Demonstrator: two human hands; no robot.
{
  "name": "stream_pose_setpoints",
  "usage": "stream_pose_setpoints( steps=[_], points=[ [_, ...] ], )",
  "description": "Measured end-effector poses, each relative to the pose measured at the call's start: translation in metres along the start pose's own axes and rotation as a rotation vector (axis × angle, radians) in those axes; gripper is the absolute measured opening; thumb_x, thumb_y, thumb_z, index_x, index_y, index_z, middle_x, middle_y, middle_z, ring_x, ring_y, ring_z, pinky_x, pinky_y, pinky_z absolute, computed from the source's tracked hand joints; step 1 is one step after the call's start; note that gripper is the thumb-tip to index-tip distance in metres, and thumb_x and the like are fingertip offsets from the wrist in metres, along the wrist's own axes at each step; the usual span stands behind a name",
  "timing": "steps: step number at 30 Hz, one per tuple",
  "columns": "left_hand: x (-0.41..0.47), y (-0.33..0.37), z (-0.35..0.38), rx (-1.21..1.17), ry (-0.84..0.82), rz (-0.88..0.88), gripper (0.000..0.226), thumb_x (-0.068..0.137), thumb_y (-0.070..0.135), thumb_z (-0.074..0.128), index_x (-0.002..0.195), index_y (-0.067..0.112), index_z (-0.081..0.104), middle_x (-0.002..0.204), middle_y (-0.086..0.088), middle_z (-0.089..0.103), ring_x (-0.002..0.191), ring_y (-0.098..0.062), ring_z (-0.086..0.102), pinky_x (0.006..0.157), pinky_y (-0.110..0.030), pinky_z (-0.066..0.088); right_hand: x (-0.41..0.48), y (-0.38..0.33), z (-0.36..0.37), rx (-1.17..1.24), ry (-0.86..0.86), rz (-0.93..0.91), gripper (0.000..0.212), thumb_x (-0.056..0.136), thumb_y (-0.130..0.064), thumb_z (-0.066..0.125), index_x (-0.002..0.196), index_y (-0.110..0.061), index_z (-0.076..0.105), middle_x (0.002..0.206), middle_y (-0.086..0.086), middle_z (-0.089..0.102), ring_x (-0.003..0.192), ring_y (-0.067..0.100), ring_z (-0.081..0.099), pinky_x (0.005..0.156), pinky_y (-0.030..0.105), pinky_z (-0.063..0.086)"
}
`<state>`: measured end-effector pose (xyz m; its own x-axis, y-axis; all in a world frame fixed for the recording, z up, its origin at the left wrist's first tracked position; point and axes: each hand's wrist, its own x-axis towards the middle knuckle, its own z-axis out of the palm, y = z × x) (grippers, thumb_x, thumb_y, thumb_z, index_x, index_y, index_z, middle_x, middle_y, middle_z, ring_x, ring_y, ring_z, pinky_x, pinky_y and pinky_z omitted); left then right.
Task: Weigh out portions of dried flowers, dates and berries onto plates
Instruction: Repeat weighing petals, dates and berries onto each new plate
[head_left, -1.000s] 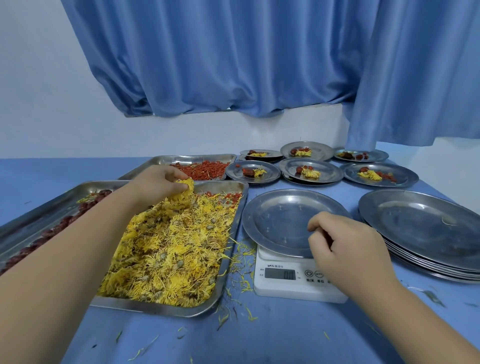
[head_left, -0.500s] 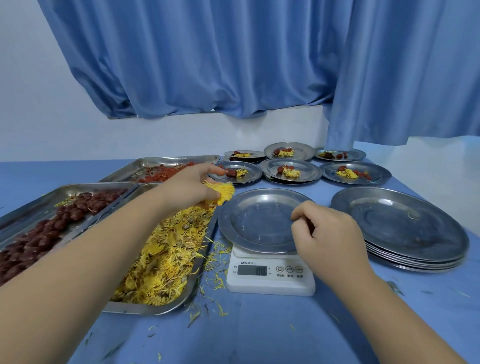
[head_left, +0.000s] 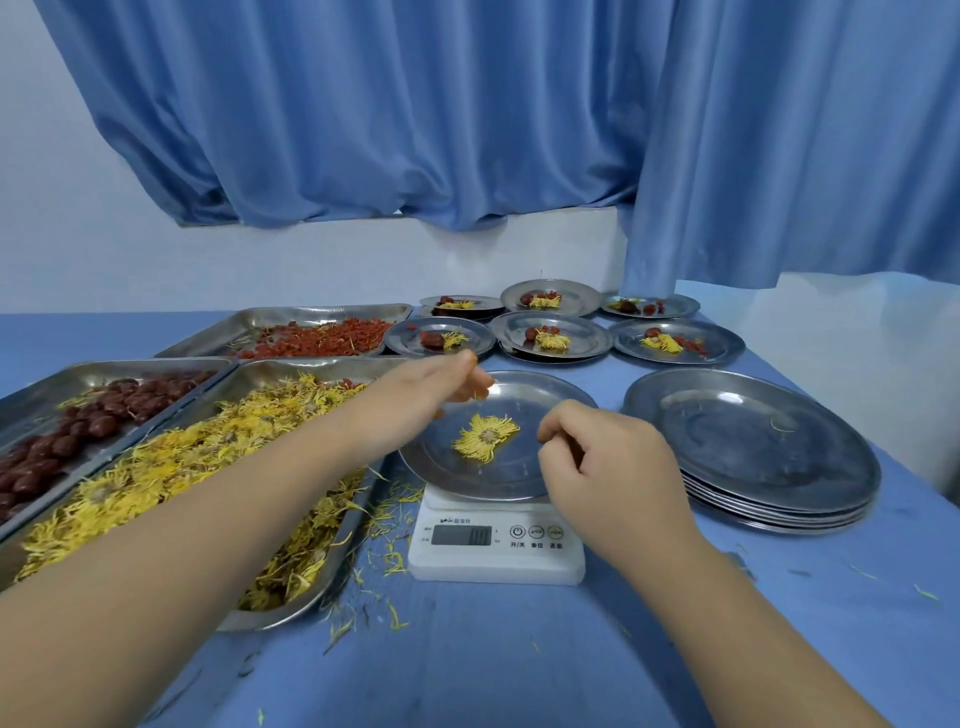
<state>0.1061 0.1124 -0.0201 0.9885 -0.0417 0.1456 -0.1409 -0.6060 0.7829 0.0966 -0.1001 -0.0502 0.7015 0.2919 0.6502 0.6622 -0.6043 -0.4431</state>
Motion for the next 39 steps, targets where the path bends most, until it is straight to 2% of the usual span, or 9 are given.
stream_pose_setpoints(
  steps=[7,14,18,21,24,26,29,33,39],
  points=[
    [-0.029,-0.011,-0.034,0.005,0.11,0.083,0.025,0.085,0.055,0.049,0.098,0.046,0.069,0.101,0.02,0.071,0.095,0.001,0.067,0.082,-0.031,0.05,-0.009,-0.032,0.011,0.052,0.0,-0.163,0.017,0.074,-0.012,0.049,0.075,-0.016,0.066,0.059,-0.008,0.058,0.056,0.012,0.05,0.047,0.033,0.044],
    [-0.055,-0.066,-0.102,0.103,0.291,-0.057,0.017,0.096,0.037,0.053,0.1,0.047,0.067,0.1,0.026,0.07,0.088,0.006,0.066,0.077,-0.027,0.051,0.009,-0.086,0.052,0.01,-0.087,-0.257,0.024,0.081,-0.017,0.047,0.096,-0.019,0.065,0.078,-0.006,0.061,0.07,0.018,0.056,0.056,0.035,0.047],
    [-0.066,-0.101,-0.161,0.093,0.43,-0.2,0.018,0.096,0.04,0.052,0.1,0.039,0.069,0.094,0.009,0.074,0.087,-0.012,0.068,0.079,-0.032,0.05,0.02,-0.103,0.08,-0.073,-0.167,-0.283,0.021,0.084,-0.019,0.049,0.101,-0.021,0.06,0.092,-0.006,0.057,0.081,0.015,0.055,0.058,0.03,0.045],
    [-0.076,-0.124,-0.206,0.111,0.563,-0.261,0.026,0.096,0.045,0.048,0.097,0.035,0.071,0.091,0.009,0.074,0.082,-0.014,0.069,0.07,-0.03,0.052,0.016,-0.108,0.093,-0.086,-0.196,-0.3,0.022,0.079,-0.016,0.053,0.097,-0.017,0.065,0.085,-0.004,0.057,0.074,0.015,0.056,0.052,0.023,0.039],
    [-0.08,-0.151,-0.238,0.087,0.648,-0.326,0.028,0.094,0.043,0.048,0.095,0.027,0.071,0.098,0.0,0.073,0.091,-0.032,0.067,0.083,-0.047,0.055,0.012,-0.107,0.101,-0.085,-0.201,-0.329,0.021,0.077,-0.016,0.053,0.094,-0.017,0.066,0.082,-0.005,0.057,0.071,0.012,0.054,0.052,0.022,0.045],
    [-0.079,-0.172,-0.248,0.204,0.635,-0.411,0.029,0.096,0.042,0.049,0.099,0.021,0.068,0.096,-0.007,0.07,0.084,-0.039,0.063,0.08,-0.046,0.052,0.01,-0.107,0.105,-0.064,-0.195,-0.347,0.022,0.078,-0.016,0.051,0.093,-0.016,0.067,0.081,-0.005,0.057,0.07,0.013,0.053,0.054,0.025,0.047],
    [-0.071,-0.196,-0.248,0.419,0.484,-0.495,0.021,0.099,0.027,0.048,0.109,0.021,0.066,0.092,-0.01,0.07,0.069,-0.024,0.062,0.068,-0.034,0.051,0.009,-0.105,0.109,-0.068,-0.197,-0.366,0.023,0.081,-0.019,0.046,0.091,-0.016,0.066,0.082,-0.004,0.057,0.071,0.013,0.053,0.055,0.029,0.048],
    [-0.056,-0.218,-0.245,0.625,0.285,-0.565,0.037,0.097,0.008,0.045,0.128,0.015,0.063,0.137,-0.009,0.057,0.122,-0.027,0.053,0.107,-0.04,0.036,0.009,-0.101,0.111,-0.051,-0.149,-0.374,0.023,0.082,-0.019,0.046,0.091,-0.016,0.067,0.08,-0.004,0.058,0.07,0.013,0.053,0.055,0.029,0.048],
    [-0.045,-0.235,-0.244,0.733,0.254,-0.625,0.046,0.087,-0.001,0.045,0.123,0.018,0.066,0.13,-0.008,0.062,0.117,-0.028,0.055,0.103,-0.04,0.042,0.011,-0.096,0.113,-0.05,-0.111,-0.366,0.024,0.083,-0.02,0.046,0.09,-0.016,0.069,0.08,-0.005,0.058,0.071,0.012,0.055,0.056,0.027,0.048]
  ],
)
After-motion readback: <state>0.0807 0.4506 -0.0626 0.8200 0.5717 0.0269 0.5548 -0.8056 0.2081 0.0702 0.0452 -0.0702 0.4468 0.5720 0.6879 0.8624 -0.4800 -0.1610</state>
